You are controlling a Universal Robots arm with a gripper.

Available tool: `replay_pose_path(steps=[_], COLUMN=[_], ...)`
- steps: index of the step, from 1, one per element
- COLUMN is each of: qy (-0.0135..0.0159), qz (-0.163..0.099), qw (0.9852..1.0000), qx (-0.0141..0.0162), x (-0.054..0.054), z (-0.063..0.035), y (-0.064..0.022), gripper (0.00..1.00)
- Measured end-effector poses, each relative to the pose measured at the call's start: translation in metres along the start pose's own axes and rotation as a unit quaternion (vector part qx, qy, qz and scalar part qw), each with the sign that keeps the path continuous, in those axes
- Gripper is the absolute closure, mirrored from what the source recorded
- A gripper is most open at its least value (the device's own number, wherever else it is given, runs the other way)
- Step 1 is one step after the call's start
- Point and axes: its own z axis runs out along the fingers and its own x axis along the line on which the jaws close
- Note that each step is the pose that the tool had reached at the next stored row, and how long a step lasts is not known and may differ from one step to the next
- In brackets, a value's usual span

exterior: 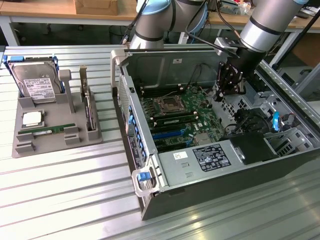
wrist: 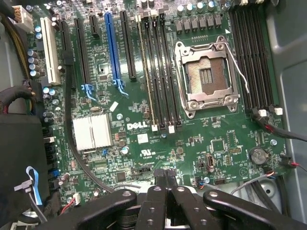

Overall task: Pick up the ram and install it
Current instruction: 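Press down the ram until it locks into place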

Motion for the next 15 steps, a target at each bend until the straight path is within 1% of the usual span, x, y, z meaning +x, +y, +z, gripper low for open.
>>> replay_pose_path(steps=[6,15], qy=[-0.0007,-0.0008], qz=[0.007,0.013], qw=[1.0000,0.9999], qx=[-0.0001,-0.0001], x=[0.0000,0.0000], z=[0.0012,0.0026], y=[-0.0001,-0.0003], gripper=[0.90,0.90])
